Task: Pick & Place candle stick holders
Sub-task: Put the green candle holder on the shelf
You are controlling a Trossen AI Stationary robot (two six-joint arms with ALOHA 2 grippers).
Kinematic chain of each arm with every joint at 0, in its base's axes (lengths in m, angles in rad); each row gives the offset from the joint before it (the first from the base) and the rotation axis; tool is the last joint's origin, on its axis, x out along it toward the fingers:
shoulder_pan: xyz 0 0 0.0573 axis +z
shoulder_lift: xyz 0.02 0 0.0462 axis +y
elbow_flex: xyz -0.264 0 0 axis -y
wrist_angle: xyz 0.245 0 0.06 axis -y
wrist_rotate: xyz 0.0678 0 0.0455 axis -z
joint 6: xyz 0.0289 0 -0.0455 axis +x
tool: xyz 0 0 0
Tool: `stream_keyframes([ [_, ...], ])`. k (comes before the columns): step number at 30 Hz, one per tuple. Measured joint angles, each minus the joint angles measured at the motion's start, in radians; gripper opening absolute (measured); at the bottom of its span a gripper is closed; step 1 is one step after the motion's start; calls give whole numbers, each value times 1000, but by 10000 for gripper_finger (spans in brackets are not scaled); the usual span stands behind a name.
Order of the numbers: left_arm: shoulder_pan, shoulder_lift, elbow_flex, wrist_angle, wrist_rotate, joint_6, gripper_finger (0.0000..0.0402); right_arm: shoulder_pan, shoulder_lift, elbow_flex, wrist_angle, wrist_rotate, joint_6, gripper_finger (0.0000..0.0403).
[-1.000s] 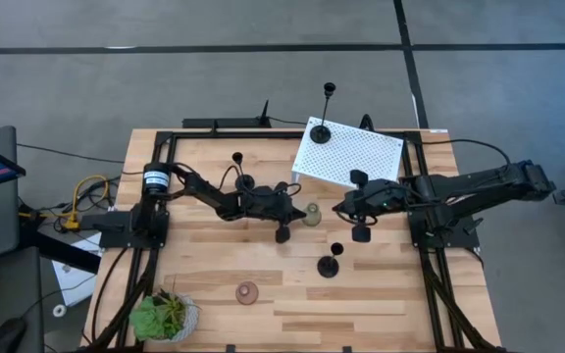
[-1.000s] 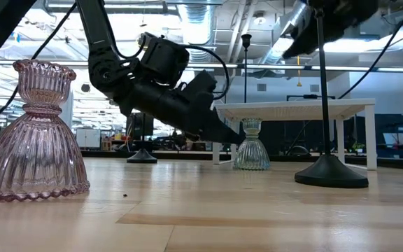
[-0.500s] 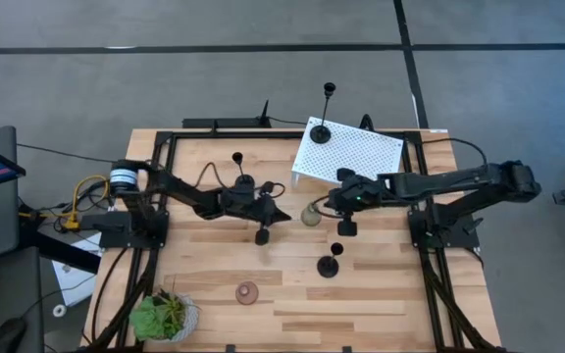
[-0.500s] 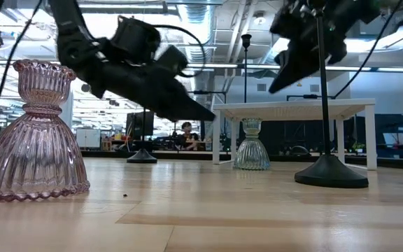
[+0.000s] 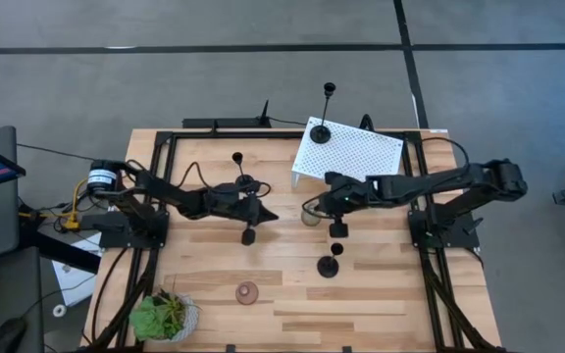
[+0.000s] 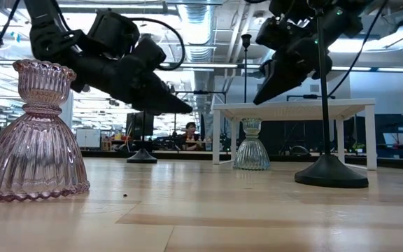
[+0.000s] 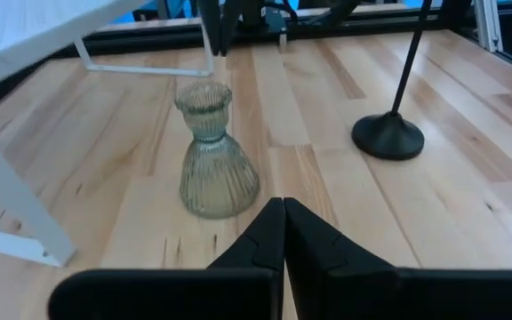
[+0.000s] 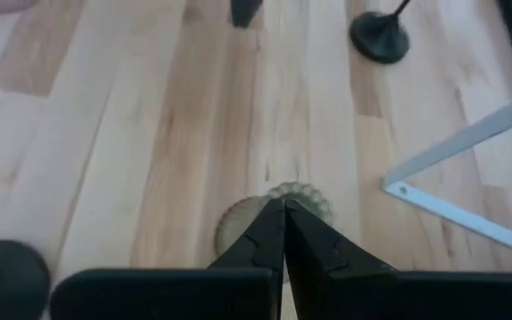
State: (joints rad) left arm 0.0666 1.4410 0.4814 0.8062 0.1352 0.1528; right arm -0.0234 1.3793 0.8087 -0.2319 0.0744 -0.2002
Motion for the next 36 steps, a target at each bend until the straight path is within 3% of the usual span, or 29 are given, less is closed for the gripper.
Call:
stream_keyframes([
  [14, 0, 1, -12, -6, -11, 0, 4, 30, 134, -1, 38, 42, -43, 0],
  [36, 0, 1, -12, -6, -11, 0, 5, 61, 66, 0, 54, 107, -35, 4],
])
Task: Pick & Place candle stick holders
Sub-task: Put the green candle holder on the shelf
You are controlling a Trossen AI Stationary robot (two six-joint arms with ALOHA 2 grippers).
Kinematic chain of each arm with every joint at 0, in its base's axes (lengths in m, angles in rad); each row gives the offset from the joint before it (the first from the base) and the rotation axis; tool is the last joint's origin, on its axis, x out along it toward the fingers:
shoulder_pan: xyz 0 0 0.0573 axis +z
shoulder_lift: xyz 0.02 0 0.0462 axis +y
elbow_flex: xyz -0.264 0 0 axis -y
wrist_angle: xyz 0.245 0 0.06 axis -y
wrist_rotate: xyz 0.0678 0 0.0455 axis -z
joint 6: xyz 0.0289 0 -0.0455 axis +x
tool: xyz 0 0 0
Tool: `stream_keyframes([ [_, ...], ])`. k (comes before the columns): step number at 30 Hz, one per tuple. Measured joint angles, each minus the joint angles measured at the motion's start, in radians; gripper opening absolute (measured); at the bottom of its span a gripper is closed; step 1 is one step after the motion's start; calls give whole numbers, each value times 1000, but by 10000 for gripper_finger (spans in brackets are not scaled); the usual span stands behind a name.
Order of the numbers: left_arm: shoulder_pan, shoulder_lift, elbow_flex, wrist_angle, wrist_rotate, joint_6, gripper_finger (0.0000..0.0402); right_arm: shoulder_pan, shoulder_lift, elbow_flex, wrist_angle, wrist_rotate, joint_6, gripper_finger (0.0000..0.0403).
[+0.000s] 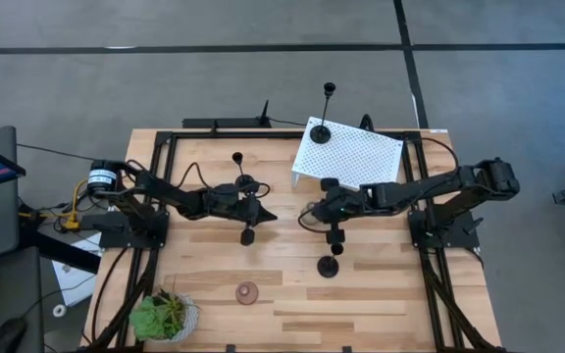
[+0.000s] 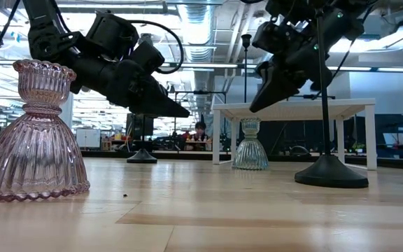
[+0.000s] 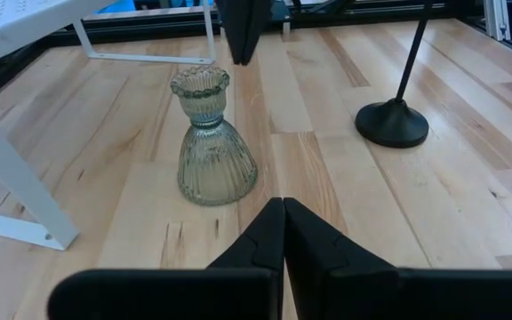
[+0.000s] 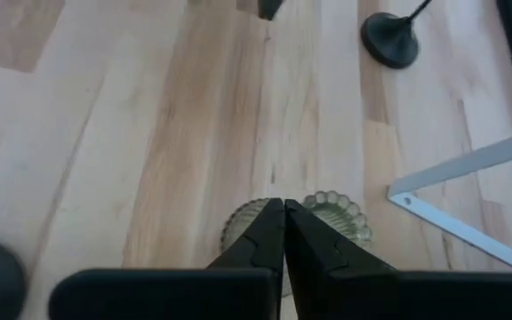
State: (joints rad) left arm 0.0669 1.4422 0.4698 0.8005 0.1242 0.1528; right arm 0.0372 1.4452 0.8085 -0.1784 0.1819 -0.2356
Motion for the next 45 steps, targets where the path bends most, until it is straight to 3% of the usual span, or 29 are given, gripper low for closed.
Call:
stream_keyframes([
  [11, 0, 0, 0, 0, 0, 0, 6, 0, 0, 0, 0, 6, 0, 111],
  [18, 0, 0, 0, 0, 0, -1, 4, -6, 57, 0, 5, 7, 0, 127],
  [26, 0, 1, 0, 0, 0, -3, 4, -28, 106, 5, 57, 15, -3, 105],
  [35, 0, 1, 0, 0, 0, -2, 4, -39, 92, 3, 48, 38, -4, 15],
  [45, 0, 1, 0, 0, 0, -1, 4, -29, 30, -2, 16, 28, 62, 6],
])
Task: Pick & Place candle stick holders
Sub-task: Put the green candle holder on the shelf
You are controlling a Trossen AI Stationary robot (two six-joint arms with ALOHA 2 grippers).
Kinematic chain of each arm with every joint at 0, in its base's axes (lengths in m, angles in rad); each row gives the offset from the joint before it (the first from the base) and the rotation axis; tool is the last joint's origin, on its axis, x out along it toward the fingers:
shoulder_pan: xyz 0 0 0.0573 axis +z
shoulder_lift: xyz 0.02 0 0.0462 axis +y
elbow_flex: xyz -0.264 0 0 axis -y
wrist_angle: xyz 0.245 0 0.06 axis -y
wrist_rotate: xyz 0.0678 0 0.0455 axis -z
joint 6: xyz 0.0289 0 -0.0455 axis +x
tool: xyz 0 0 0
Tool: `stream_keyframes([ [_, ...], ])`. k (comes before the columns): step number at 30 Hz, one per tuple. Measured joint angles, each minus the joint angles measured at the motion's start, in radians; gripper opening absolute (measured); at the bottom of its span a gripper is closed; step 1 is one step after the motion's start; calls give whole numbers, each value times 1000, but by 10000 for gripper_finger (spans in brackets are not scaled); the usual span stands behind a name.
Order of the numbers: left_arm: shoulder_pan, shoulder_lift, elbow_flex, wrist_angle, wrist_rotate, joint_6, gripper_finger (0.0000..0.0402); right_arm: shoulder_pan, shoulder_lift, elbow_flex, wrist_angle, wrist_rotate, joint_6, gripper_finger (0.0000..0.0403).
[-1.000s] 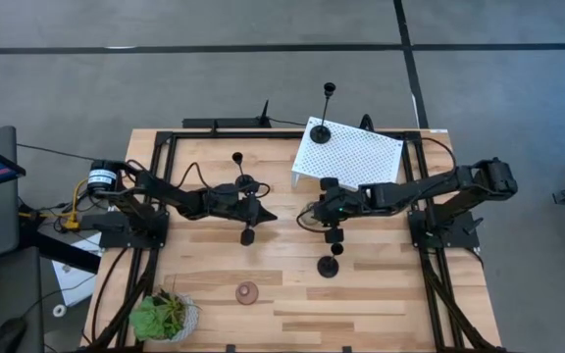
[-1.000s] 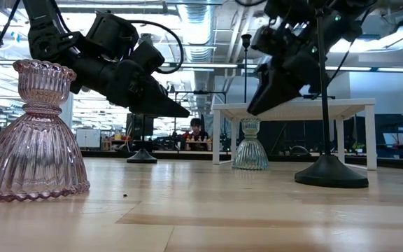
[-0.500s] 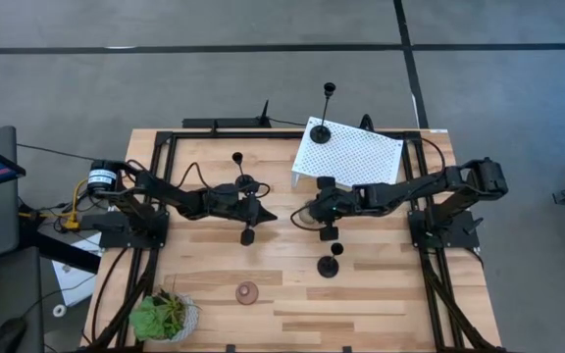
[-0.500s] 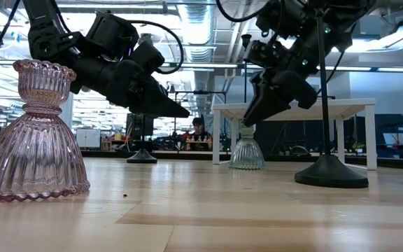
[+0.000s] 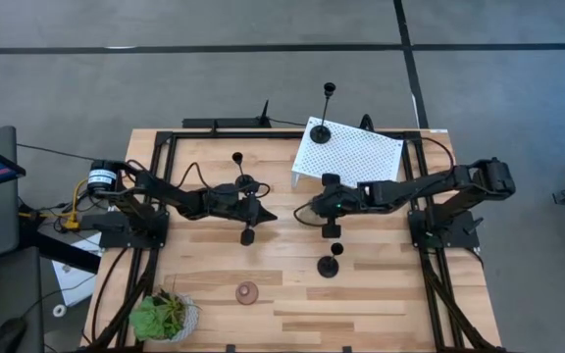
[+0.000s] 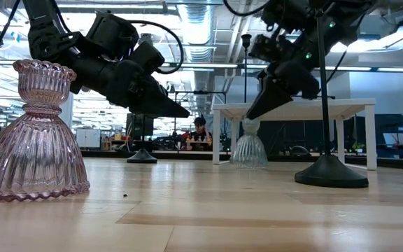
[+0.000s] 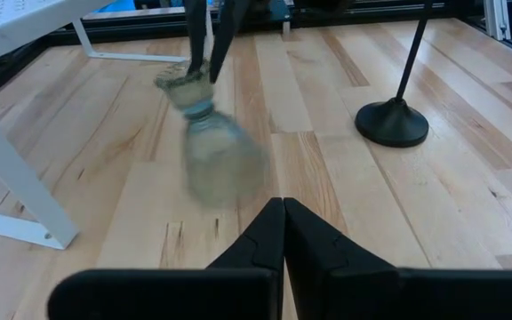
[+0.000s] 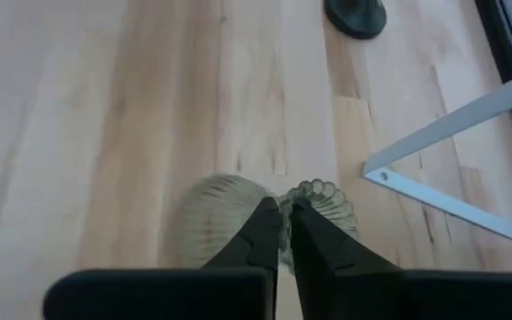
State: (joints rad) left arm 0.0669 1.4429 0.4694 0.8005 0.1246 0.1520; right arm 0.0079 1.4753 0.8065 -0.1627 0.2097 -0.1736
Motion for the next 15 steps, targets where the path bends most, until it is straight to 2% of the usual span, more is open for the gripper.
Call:
stream_keyframes([
  [7, 0, 0, 0, 0, 0, 0, 5, 26, -66, 92, -176, 1, 40, 2],
  [15, 0, 0, 0, 0, 0, 0, 5, 41, -121, 266, -361, 25, 20, 1],
])
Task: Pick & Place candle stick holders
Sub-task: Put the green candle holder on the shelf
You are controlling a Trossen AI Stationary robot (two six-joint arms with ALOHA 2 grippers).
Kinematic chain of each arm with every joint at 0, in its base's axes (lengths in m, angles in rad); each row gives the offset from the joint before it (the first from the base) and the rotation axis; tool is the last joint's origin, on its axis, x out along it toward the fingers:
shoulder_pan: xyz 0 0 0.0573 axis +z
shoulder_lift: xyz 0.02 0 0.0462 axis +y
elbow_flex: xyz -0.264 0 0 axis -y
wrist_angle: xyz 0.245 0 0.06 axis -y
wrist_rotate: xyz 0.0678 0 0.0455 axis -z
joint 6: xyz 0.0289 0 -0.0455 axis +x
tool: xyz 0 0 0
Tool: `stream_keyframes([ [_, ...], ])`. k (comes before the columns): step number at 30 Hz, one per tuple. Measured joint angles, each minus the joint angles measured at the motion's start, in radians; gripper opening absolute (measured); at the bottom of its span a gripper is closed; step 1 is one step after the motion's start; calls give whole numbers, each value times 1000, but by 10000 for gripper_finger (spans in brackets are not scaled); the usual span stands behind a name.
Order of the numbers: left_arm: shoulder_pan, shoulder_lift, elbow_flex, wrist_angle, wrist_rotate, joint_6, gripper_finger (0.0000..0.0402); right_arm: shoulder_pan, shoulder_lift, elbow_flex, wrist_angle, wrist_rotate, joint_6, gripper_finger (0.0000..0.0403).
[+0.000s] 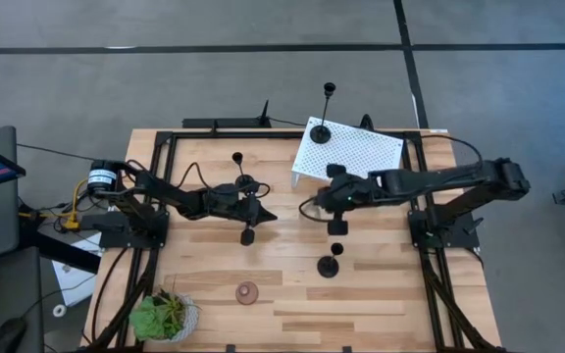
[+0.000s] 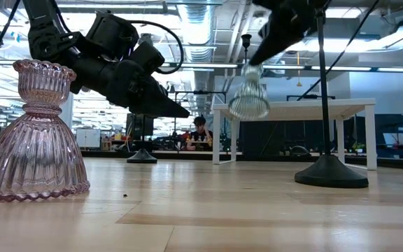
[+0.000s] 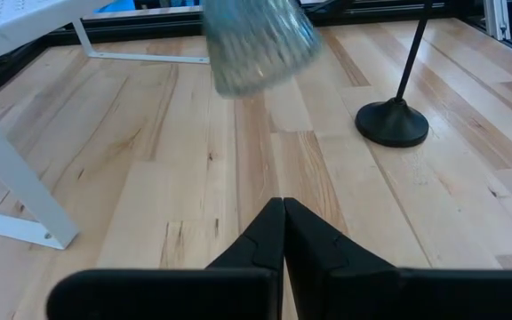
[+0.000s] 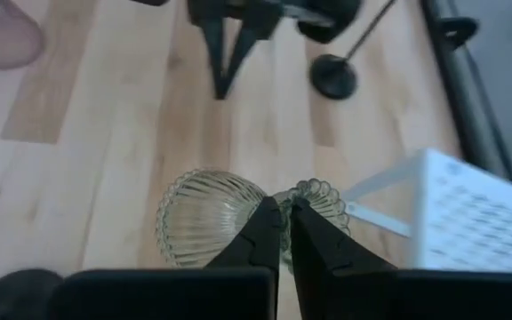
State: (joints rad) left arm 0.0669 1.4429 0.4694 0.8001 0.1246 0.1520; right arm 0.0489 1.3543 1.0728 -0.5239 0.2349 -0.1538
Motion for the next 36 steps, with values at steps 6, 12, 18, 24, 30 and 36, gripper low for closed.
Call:
stream_keyframes([
  [6, 0, 0, 0, -8, 0, 0, 6, 2, -15, 156, -202, 128, -39, 1],
  [12, 0, 0, 0, -8, 0, 0, 4, -44, -14, 258, -325, 254, -81, 0],
  [18, 0, 0, 0, -9, 0, 0, 6, -181, -14, 261, -354, 265, -111, 0],
  [24, 0, 0, 0, -10, 0, 0, 6, -333, -14, 261, -354, 265, -143, 0],
  [30, 0, 0, 0, -10, 0, 0, 5, -445, -6, 261, -319, 261, -171, 0],
  [36, 0, 0, 0, -11, 0, 1, 7, -495, -5, 261, -248, 227, -197, 0],
])
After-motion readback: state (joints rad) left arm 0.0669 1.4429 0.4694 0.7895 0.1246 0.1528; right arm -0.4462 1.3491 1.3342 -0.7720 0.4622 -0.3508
